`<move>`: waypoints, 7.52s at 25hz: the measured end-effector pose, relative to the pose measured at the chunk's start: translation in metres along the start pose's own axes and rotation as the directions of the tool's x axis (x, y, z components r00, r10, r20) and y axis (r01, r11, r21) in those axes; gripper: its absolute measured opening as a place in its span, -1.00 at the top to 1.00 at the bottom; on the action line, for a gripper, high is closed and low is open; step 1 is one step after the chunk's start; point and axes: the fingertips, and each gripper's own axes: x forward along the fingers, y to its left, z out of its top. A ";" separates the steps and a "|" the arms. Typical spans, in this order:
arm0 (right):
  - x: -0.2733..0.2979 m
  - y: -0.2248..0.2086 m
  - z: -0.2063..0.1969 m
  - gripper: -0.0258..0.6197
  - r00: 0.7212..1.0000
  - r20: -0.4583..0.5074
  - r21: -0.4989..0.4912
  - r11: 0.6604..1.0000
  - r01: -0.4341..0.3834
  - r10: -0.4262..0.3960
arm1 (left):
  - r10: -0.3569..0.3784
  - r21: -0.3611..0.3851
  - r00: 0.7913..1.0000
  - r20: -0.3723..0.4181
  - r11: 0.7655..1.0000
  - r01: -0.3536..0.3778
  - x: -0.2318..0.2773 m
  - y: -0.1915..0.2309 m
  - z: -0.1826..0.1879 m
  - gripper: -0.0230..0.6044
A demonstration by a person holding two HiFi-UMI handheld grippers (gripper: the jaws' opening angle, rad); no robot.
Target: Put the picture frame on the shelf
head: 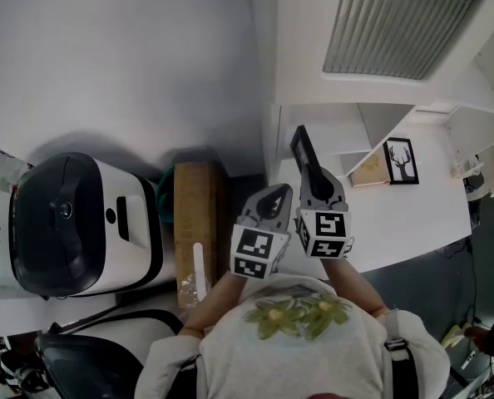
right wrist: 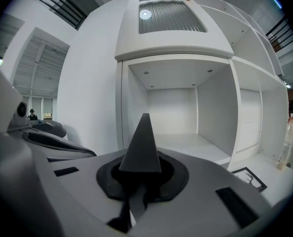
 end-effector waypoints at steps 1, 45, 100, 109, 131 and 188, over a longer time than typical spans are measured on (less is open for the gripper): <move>0.001 0.000 0.000 0.81 1.000 0.000 0.000 1.000 0.000 0.000 | 0.000 -0.001 1.000 -0.001 1.000 0.000 0.000 0.000 0.001 0.83; 0.036 -0.002 0.010 0.81 1.000 -0.012 0.008 1.000 -0.024 0.024 | 0.013 -0.004 1.000 -0.005 1.000 -0.013 0.007 0.008 0.004 0.83; -0.005 -0.003 -0.019 0.59 0.998 0.016 -0.035 0.998 -0.060 0.060 | 0.049 -0.012 0.999 0.008 0.999 -0.049 0.002 0.010 0.004 0.83; -0.006 -0.002 -0.018 0.66 0.999 0.006 -0.028 0.999 -0.040 0.040 | 0.049 -0.009 0.999 0.007 0.999 -0.049 -0.003 0.008 0.002 0.83; 0.018 -0.001 -0.012 0.66 1.000 0.001 -0.031 0.999 -0.020 0.020 | 0.037 -0.016 0.999 -0.010 0.999 -0.037 0.003 0.016 -0.001 0.83; -0.012 0.012 -0.004 0.78 0.990 0.057 0.015 0.991 -0.130 0.129 | 0.057 0.006 0.998 0.005 0.998 -0.057 -0.008 0.010 0.001 0.84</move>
